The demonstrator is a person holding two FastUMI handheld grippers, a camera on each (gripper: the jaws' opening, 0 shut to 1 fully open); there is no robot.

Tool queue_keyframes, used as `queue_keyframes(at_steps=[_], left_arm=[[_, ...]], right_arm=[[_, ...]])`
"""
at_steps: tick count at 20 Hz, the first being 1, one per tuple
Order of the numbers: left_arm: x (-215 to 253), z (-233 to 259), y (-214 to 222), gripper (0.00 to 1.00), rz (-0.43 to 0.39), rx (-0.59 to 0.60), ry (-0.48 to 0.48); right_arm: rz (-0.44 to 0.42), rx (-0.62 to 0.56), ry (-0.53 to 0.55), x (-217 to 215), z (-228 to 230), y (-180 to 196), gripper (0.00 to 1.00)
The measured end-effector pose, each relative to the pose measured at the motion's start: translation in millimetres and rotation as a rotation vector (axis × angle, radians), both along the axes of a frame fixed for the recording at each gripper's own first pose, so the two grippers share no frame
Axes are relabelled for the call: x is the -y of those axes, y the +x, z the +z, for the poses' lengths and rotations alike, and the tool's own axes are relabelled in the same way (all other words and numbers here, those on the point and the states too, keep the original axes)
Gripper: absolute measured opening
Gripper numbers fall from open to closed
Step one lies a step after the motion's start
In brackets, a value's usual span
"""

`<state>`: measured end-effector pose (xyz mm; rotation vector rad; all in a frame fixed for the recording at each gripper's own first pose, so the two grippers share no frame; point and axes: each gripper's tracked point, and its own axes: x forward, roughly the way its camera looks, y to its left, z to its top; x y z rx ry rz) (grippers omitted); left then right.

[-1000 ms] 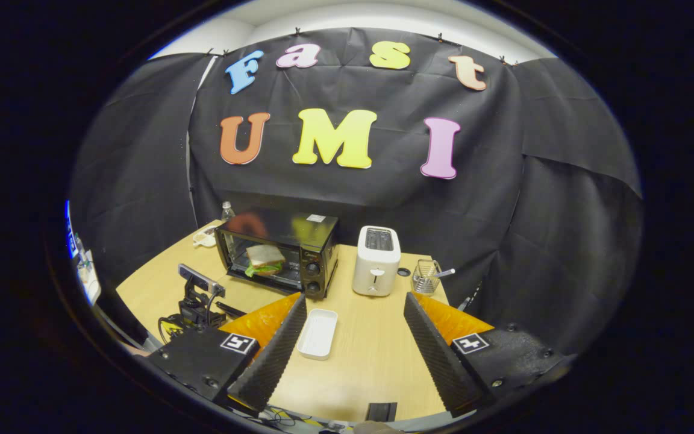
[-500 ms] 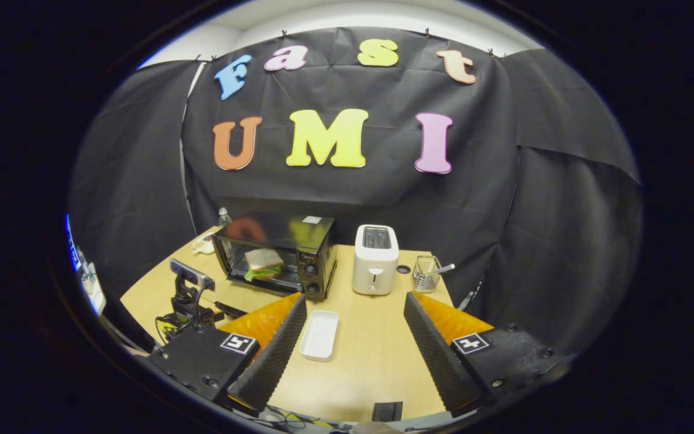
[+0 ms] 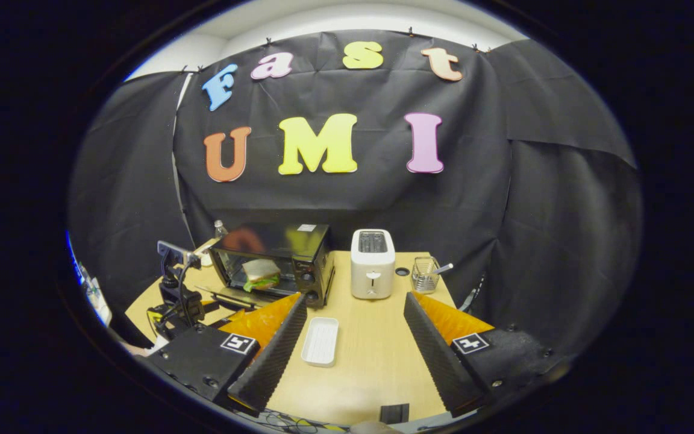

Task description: Open the electric oven with the left hand, put the food in, and close the electric oven.

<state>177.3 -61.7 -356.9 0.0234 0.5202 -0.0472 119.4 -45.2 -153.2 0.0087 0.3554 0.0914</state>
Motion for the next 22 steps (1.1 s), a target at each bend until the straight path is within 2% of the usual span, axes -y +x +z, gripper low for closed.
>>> queue_keyframes(at_steps=[8,15,18,22], left_arm=[[2,35,41,0.98,-0.021,0.053,0.029],[11,36,63,0.98,-0.042,0.065,0.048],[5,39,79,0.96,0.001,0.060,0.015],[5,48,81,0.96,0.002,0.083,0.018]], right_arm=[[-0.038,0.017,0.028,15,5,2,1.00],[-0.034,0.022,0.011,18,10,-1,1.00],[-0.035,0.036,-0.002,22,16,-4,1.00],[-0.041,0.049,-0.015,27,20,-5,1.00]])
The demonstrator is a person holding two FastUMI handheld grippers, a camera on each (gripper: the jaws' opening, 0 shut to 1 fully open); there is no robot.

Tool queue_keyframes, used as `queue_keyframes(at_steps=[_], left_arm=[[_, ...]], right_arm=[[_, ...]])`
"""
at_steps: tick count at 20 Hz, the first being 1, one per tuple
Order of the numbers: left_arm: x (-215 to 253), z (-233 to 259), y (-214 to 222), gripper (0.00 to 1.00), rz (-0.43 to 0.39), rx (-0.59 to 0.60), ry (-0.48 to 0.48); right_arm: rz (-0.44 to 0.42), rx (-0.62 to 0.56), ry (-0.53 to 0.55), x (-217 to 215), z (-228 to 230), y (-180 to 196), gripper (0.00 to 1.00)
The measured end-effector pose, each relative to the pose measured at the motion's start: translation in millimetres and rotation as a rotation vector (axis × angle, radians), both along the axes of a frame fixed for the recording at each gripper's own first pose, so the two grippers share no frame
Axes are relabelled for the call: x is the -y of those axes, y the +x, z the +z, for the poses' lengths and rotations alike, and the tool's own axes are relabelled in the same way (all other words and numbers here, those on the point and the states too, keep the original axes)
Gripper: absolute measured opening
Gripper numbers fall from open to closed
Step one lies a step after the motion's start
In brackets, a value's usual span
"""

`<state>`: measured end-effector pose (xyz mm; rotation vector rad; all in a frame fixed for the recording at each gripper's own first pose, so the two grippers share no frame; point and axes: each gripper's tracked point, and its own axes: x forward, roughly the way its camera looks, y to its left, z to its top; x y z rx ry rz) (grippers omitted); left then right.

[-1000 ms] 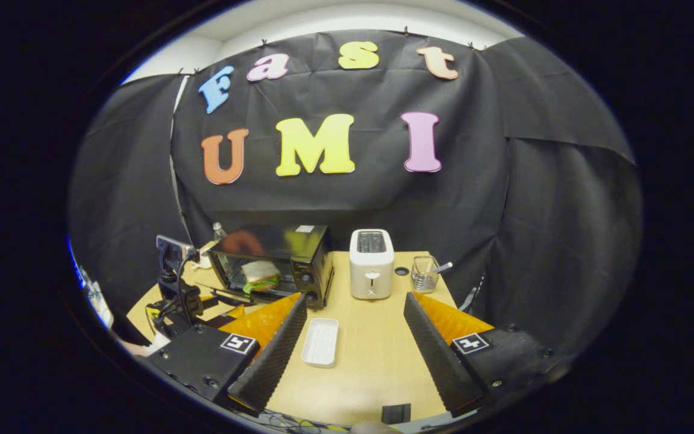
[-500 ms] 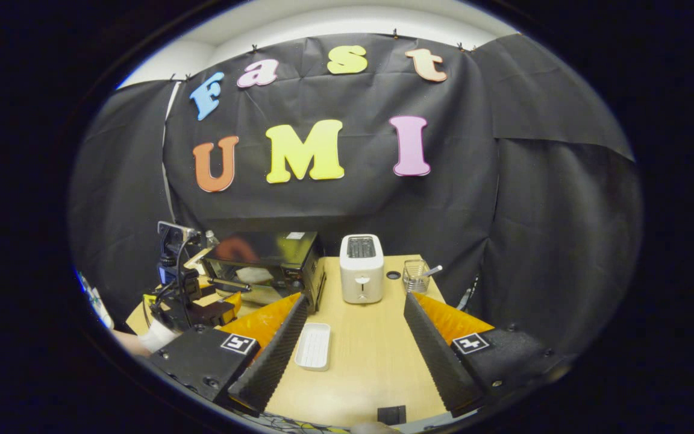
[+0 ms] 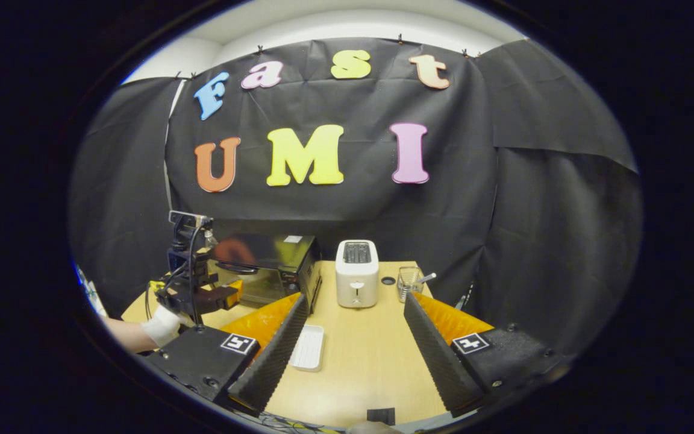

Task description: Open the electric oven with the left hand, put the food in, and close the electric oven.

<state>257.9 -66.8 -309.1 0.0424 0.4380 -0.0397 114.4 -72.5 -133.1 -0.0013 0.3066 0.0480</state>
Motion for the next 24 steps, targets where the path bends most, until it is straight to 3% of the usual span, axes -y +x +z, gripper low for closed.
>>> queue_keyframes(at_steps=[6,13,18,20,24], left_arm=[[5,22,-29,0.97,0.017,0.025,-0.007],[-1,142,-119,0.96,0.084,0.214,-0.002],[-23,247,-188,0.96,0.092,0.372,-0.024],[-34,282,-211,0.96,0.083,0.432,-0.023],[-45,315,-247,0.95,0.072,0.475,-0.070]], right_arm=[[0.045,0.031,0.004,-8,11,-6,1.00],[0.160,0.083,0.033,-19,38,-2,1.00],[0.120,0.174,0.029,-28,76,-22,1.00],[0.112,0.214,0.038,-42,91,-36,0.95],[0.080,0.271,0.037,-62,109,-60,0.95]])
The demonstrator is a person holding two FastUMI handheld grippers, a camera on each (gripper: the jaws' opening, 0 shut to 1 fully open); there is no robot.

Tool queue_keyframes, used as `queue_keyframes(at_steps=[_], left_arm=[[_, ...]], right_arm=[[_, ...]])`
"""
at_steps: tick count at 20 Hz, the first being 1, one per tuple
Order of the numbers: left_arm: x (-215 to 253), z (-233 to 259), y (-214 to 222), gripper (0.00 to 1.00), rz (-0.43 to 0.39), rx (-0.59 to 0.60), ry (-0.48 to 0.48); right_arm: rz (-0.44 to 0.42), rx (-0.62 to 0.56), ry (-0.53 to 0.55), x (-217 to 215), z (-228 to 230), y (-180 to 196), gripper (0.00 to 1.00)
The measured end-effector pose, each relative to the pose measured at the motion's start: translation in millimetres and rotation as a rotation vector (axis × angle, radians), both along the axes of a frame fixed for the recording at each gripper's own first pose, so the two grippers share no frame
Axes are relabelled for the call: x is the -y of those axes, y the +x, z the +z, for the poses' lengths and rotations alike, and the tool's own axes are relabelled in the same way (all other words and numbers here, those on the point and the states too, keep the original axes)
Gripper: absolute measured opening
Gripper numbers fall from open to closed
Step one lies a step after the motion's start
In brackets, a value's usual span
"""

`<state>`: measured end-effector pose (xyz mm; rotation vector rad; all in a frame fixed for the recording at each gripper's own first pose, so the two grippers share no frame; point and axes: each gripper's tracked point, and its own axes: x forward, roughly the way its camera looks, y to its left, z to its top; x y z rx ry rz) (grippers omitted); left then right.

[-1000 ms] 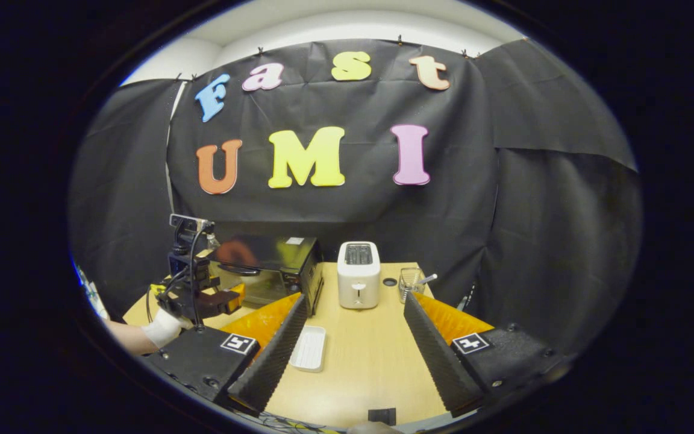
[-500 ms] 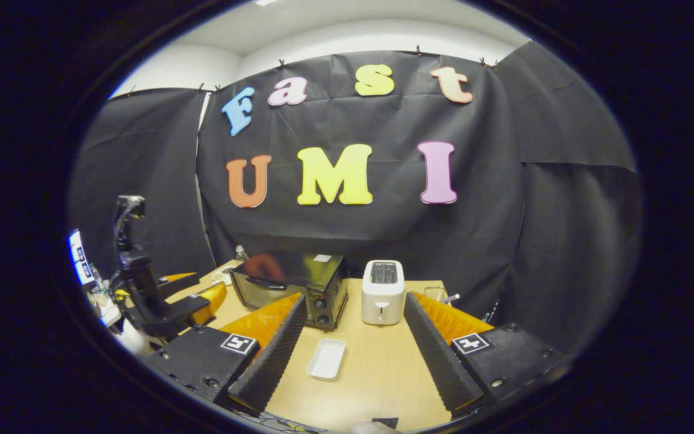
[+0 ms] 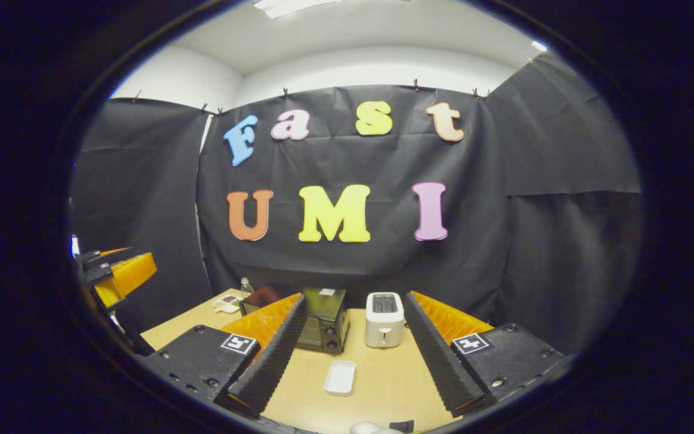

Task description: Open the electric oven with the left hand, put the food in, and close the electric oven.

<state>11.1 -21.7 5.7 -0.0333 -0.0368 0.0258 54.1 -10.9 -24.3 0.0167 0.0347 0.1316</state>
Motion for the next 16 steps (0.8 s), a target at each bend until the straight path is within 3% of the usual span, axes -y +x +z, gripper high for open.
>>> queue_keyframes(at_steps=[1,5,6,7,12,13,14,16], left_arm=[[-6,2,-6,0.96,0.006,0.002,-0.009],[-24,0,-20,0.95,0.006,-0.009,0.019],[-28,3,-20,1.00,0.010,-0.003,0.035],[-31,1,-20,0.95,0.007,-0.007,0.037],[-31,2,-17,0.95,-0.010,-0.006,0.013],[-30,2,-16,0.87,-0.013,-0.006,0.013],[-30,3,-16,0.87,-0.013,-0.004,0.015],[-28,2,-17,0.87,-0.021,-0.006,0.016]], right_arm=[[-0.004,0.012,0.008,-7,4,-6,1.00],[-0.017,0.017,0.029,-23,8,-24,0.95],[-0.023,0.021,0.031,-26,9,-27,1.00],[-0.030,0.025,0.028,-26,11,-28,1.00],[-0.058,0.039,0.014,-26,14,-38,1.00],[-0.062,0.040,0.017,-25,14,-39,1.00],[-0.067,0.042,0.019,-24,14,-40,0.95],[-0.076,0.041,0.023,-21,14,-41,1.00]])
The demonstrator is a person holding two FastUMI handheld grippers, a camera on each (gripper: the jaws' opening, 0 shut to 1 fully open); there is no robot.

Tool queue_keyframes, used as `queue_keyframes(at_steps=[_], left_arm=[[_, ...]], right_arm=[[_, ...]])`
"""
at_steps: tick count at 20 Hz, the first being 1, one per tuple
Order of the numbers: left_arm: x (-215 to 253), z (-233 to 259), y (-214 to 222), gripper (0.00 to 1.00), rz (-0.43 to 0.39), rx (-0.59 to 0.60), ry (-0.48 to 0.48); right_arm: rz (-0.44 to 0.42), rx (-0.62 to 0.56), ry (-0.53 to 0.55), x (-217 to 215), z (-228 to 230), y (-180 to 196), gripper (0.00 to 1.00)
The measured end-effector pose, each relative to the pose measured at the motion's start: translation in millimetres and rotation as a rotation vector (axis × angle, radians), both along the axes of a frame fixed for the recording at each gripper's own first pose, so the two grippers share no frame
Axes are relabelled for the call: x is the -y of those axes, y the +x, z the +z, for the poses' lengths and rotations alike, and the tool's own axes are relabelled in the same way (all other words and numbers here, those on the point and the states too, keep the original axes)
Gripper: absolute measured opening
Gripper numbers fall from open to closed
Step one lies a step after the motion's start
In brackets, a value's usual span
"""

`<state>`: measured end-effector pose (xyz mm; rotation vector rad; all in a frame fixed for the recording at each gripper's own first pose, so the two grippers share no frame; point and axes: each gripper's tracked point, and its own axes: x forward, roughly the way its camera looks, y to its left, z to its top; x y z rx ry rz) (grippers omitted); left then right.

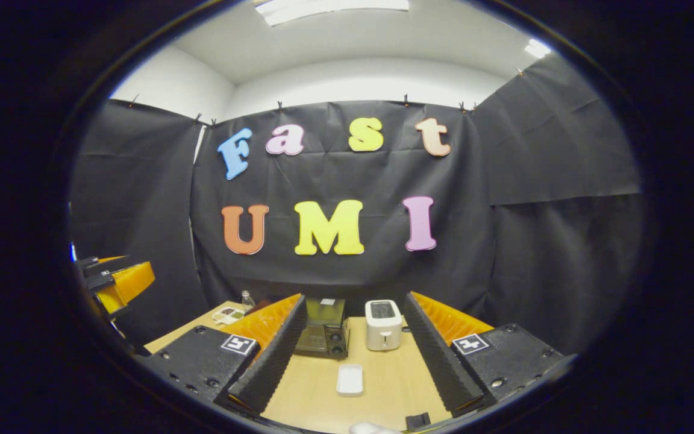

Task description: Open the electric oven with the left hand, put the food in, and close the electric oven.

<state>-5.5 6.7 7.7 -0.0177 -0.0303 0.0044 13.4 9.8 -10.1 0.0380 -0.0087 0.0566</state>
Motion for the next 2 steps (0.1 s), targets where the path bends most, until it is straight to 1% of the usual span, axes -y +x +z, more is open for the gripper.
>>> queue_keyframes(at_steps=[1,2], left_arm=[[1.0,-1.0,1.2,0.87,-0.004,-0.002,0.002],[1.1,-1.5,1.2,0.95,-0.004,-0.002,0.005]], right_arm=[[0.001,-0.002,0.005,0.0,0.1,0.4,1.00],[-0.001,0.000,0.008,0.1,0.4,-0.4,1.00]])
